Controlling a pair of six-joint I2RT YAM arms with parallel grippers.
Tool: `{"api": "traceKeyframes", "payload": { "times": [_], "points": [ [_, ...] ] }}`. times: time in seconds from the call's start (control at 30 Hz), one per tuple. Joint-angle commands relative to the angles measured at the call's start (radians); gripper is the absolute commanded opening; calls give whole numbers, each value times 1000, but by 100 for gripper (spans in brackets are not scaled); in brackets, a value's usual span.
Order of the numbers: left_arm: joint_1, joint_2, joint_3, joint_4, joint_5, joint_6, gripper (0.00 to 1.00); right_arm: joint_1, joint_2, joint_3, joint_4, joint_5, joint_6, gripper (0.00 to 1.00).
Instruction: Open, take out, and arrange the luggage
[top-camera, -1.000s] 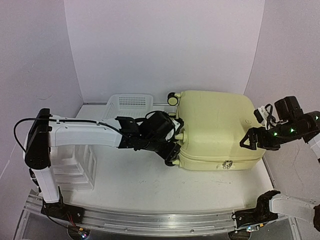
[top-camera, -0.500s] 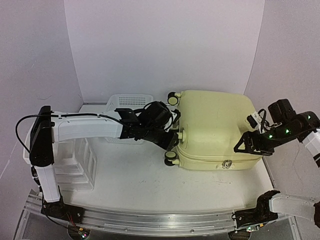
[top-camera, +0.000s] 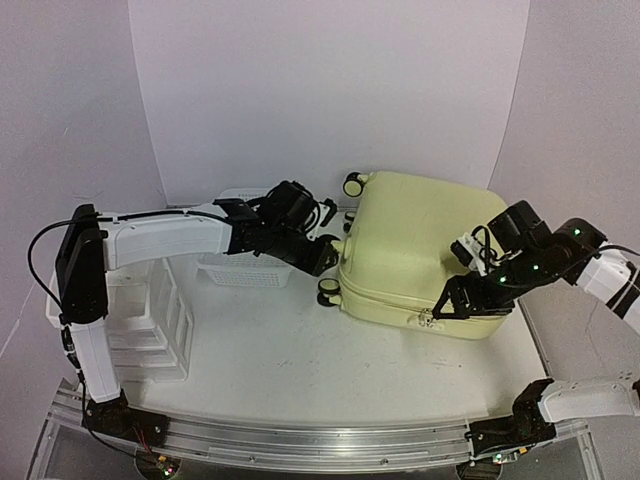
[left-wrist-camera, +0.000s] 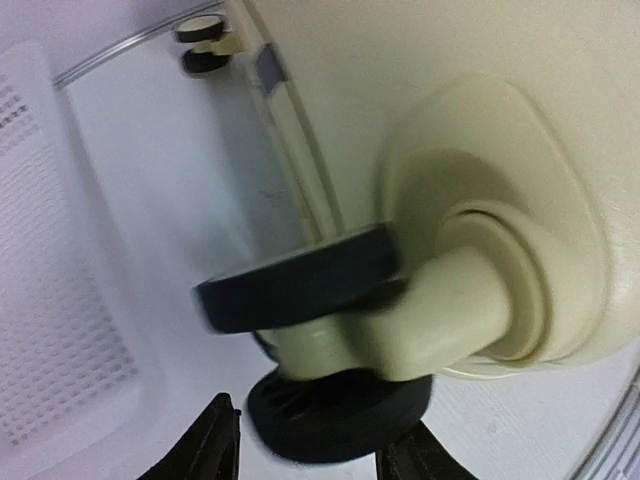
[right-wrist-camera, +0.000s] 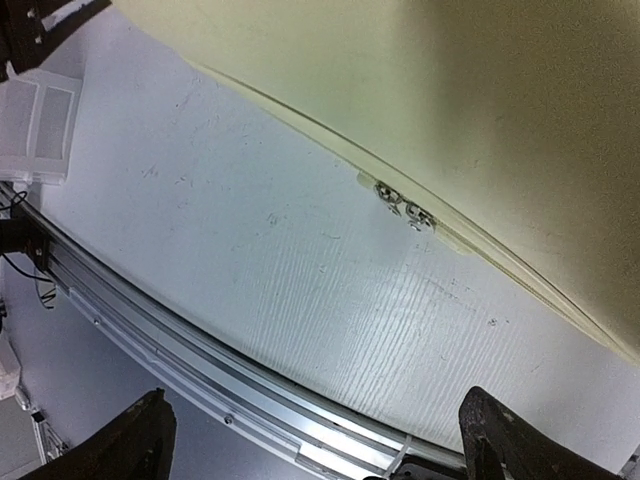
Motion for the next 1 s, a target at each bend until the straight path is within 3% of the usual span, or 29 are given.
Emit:
{"api": "traceKeyframes", "payload": {
  "times": [0.0, 0.13, 0.3, 0.47, 0.57, 0.83, 0.97],
  "points": [
    [131, -74, 5, -6, -166, -46, 15, 124, 64, 15, 97, 129, 57, 98],
    [206, -104, -7, -26, -154, -56, 14, 225, 105, 3, 180, 245, 139, 98],
    [244, -148, -28, -38, -92, -49, 14, 245, 135, -14, 243, 312, 197, 98],
    [245, -191, -84, -23, 40, -13, 45, 243, 140, 19, 213, 321, 155, 98],
    [247, -165, -70, -34, 133, -22, 55, 244, 136, 29, 201, 316, 140, 98],
    [248, 35, 155, -95, 306, -62, 52, 244, 116, 19, 197, 294, 151, 98],
    [248, 66, 190, -97, 378, -90, 50, 243, 101, 4, 182, 290, 156, 98]
  ]
}}
